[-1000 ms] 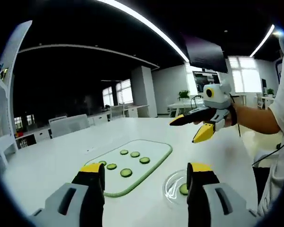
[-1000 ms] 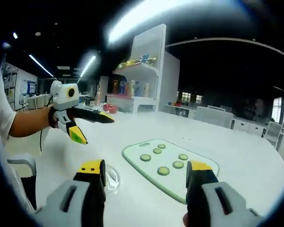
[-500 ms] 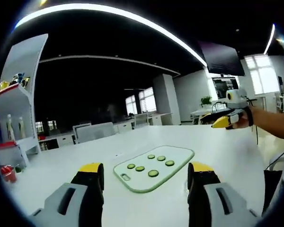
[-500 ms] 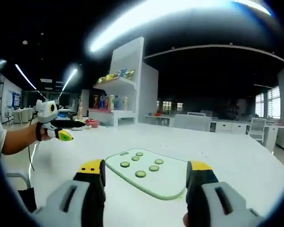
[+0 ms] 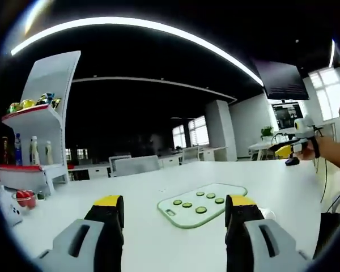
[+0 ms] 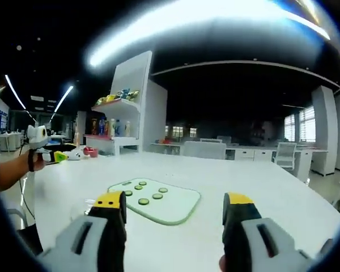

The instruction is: Open the petri dish lid, add cucumber slices into the petri dish, and close the lid

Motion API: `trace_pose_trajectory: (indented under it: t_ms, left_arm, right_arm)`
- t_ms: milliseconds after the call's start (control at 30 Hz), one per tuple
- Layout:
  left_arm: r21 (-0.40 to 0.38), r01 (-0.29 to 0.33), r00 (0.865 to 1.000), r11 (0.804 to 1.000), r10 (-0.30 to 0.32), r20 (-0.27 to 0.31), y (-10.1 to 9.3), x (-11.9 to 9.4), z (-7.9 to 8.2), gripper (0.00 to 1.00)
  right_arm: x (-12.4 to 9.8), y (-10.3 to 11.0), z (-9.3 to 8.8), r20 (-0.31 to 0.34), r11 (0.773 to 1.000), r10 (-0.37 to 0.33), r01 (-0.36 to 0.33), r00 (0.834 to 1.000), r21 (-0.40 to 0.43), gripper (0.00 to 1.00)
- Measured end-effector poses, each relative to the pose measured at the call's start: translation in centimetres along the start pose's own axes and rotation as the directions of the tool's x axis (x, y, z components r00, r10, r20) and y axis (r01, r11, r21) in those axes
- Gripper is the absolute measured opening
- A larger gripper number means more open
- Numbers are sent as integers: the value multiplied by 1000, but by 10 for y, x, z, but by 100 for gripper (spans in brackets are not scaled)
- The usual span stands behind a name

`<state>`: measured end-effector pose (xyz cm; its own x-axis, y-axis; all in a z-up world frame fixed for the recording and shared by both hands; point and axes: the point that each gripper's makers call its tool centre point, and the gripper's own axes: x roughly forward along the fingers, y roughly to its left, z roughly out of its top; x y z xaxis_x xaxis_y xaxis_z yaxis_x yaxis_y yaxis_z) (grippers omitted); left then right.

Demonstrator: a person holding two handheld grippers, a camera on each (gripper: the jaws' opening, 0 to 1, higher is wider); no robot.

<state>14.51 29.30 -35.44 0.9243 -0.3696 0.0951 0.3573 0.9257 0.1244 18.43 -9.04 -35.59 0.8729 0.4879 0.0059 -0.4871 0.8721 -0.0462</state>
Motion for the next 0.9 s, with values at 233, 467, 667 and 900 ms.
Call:
trace_pose_trajectory:
  t_ms: [233,467,667,900]
  left_arm:
    - [8,-51,998,999,51,-25,11,-22,-12,74]
    - [-13,-77,996,997,76,-44,17,-41,-22,74]
    - [-51,-76,996,996,73,-51,25,-52,-31,75]
    - [-54,-78,996,995,76,-42,24,-54,-27,75]
  right_arm:
    - [-19,-11,4,13,999,-35,35,999,-4,68]
    - [-46,-25,-7,17,995,-94,95,995,-24,69]
    - [-63,-26,-15,16,993,-115,115,993,-14,69]
    - [-72,-27,-16,17,992,-128,128,992,-1,69]
